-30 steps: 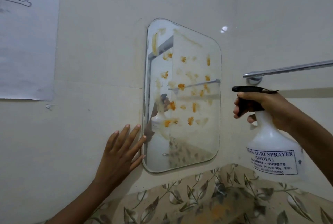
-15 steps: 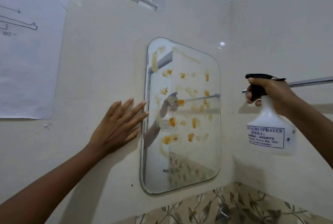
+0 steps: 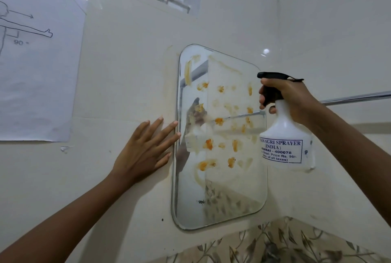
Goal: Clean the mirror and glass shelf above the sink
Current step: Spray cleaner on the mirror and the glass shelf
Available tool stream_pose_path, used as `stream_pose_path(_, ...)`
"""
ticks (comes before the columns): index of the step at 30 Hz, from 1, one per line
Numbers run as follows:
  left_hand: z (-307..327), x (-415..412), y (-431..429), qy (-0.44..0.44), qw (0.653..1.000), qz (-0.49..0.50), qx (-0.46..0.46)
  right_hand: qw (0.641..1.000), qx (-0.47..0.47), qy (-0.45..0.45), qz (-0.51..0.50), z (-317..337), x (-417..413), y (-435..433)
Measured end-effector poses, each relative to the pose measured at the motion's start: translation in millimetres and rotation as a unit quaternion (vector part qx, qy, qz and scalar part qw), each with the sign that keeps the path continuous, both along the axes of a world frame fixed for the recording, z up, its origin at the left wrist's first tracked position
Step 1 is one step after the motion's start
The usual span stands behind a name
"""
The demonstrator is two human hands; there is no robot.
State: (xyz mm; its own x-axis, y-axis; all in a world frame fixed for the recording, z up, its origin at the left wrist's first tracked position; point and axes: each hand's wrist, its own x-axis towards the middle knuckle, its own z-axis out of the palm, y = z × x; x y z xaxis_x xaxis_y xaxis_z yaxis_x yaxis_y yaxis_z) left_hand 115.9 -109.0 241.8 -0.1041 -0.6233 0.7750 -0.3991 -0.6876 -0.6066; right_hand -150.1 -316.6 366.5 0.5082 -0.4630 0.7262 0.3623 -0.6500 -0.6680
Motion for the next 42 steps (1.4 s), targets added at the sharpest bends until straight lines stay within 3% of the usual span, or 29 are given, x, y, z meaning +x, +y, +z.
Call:
stream_pose_path(16, -0.9, 3.4, -1.5, -0.015, 1.0, -0.006, -0.007, 0.992, -0.034, 0.052, 0.113, -4.0, 18.6, 17.0)
stream_pose_path(24, -0.5, 3.2, -1.5, -0.023, 0.999, -0.022, -0.014, 0.996, 0.081, -0.035, -0.01, -2.9, 13.0, -12.4)
stream_pose_path(34, -1.7, 7.4, -3.2, -0.038, 0.999, -0.025, -0.022, 0.972, 0.206, -0.093, -0.071, -23.0, 9.1, -57.9)
stream_pose_path(38, -2.0, 7.9, -4.1, -0.035, 0.999, -0.027, -0.022, 0.989, 0.138, -0.02, -0.04, -26.9, 13.0, -46.4)
stream_pose_path(42, -2.2, 7.7, -3.0, -0.03, 0.999, -0.028, -0.022, 0.996, 0.08, -0.028, -0.03, -27.5, 27.1, -21.0)
